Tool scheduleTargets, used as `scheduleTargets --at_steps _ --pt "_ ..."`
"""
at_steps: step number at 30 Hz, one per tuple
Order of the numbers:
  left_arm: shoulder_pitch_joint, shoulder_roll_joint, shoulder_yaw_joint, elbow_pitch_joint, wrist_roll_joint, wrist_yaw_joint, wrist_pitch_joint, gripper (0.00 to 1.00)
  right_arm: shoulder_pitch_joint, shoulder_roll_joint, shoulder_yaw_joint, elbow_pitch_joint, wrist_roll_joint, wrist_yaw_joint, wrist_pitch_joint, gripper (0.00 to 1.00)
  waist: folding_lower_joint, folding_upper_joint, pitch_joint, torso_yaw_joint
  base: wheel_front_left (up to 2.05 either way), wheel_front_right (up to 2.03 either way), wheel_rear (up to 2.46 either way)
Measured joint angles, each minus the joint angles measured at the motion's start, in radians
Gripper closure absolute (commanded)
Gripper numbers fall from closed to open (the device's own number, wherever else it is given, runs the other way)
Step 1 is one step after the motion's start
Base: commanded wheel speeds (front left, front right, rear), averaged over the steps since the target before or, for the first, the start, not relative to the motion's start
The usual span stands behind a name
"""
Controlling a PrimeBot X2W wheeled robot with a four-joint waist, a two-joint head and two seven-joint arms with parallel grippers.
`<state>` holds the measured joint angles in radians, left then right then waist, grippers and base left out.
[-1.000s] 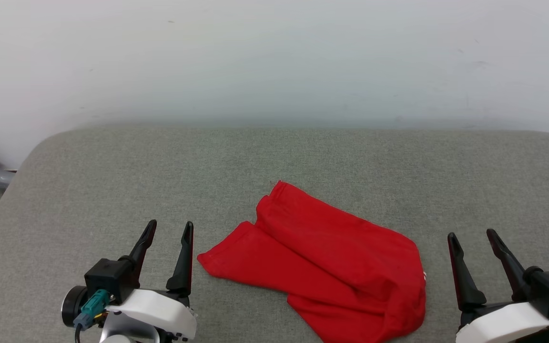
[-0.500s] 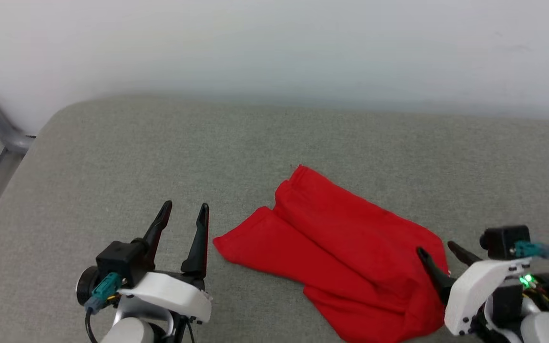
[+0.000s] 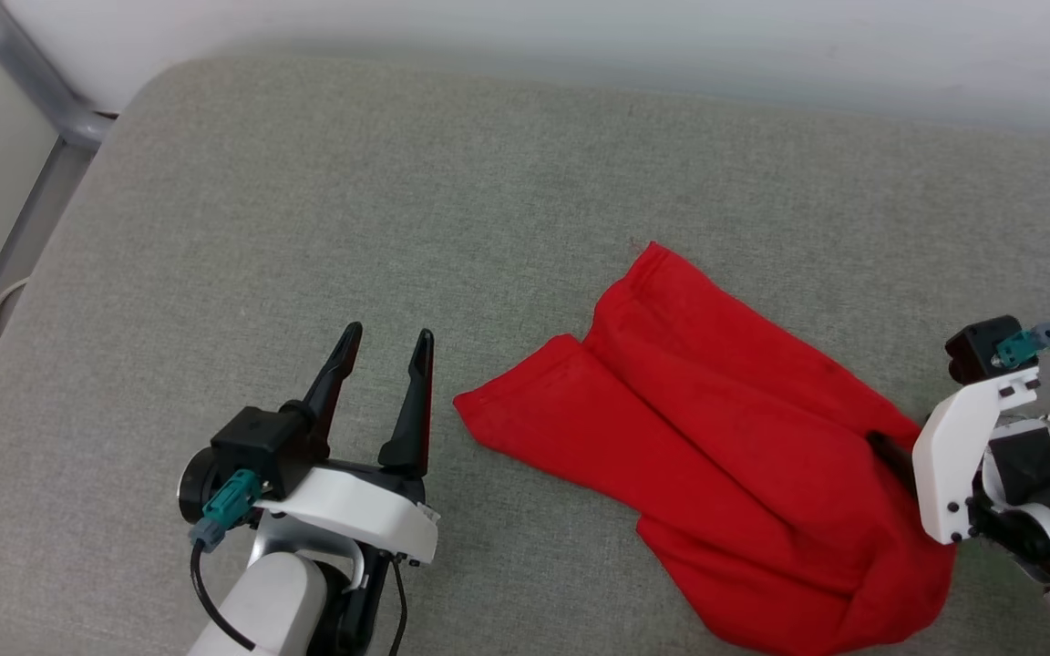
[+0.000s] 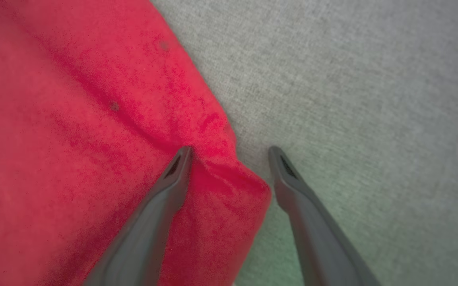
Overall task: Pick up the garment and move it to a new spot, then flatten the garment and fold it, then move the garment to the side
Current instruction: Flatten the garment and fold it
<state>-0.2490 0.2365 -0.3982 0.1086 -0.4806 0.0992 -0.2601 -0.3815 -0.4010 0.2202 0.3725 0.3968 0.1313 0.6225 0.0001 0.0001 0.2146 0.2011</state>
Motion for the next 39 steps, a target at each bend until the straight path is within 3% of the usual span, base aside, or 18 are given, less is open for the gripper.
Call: scheduleTargets --at_steps 5,7,8,16,23,28,34,39 --pt "-0.012 -0.027 0.012 0.018 0.013 -0.017 0.000 0.00 -0.046 -0.018 0.045 0.093 0.032 0.000 0.064 0.00 -0.0001 -0.0001 0.035 0.027 0.00 0.00 0.00" --pt "-0.018 -0.031 0.020 0.021 0.021 -0.020 -0.001 0.00 -0.059 -0.019 0.051 0.109 0.071 -0.001 0.100 0.82 -0.0002 -0.0001 0.039 0.032 0.00 0.00 0.00" --pt "-0.017 -0.034 0.024 0.025 0.022 -0.022 -0.001 0.00 -0.067 -0.021 0.058 0.110 0.085 -0.002 0.119 1.00 -0.0001 -0.0001 0.039 0.032 0.00 0.00 0.00" --pt "-0.002 -0.051 0.052 0.047 0.045 -0.042 -0.003 0.00 -0.102 -0.020 0.141 0.013 0.131 -0.001 0.050 1.00 0.0000 0.0000 0.009 0.003 0.00 0.00 0.00" --pt "0.005 -0.057 0.057 0.056 0.057 -0.052 -0.003 0.00 -0.228 -0.030 0.091 -0.114 0.100 0.000 -0.098 1.00 0.0000 0.0000 -0.040 -0.029 0.00 0.00 0.00" --pt "0.027 -0.054 0.070 0.060 0.057 -0.053 -0.003 0.00 -0.250 -0.009 0.095 -0.272 0.051 0.000 -0.155 1.00 0.0000 0.0000 -0.062 -0.058 0.00 0.00 0.00" --pt "0.045 -0.049 0.074 0.066 0.057 -0.050 -0.003 0.00 -0.077 0.012 0.291 -0.497 0.071 0.000 -0.099 1.00 0.0000 0.0000 -0.091 -0.091 0.00 0.00 0.00" --pt "0.057 -0.041 0.074 0.062 0.053 -0.046 0.002 0.00 0.183 0.009 0.386 -0.574 0.138 0.000 -0.001 1.00 -0.0001 0.0000 -0.108 -0.118 0.00 0.00 0.00"
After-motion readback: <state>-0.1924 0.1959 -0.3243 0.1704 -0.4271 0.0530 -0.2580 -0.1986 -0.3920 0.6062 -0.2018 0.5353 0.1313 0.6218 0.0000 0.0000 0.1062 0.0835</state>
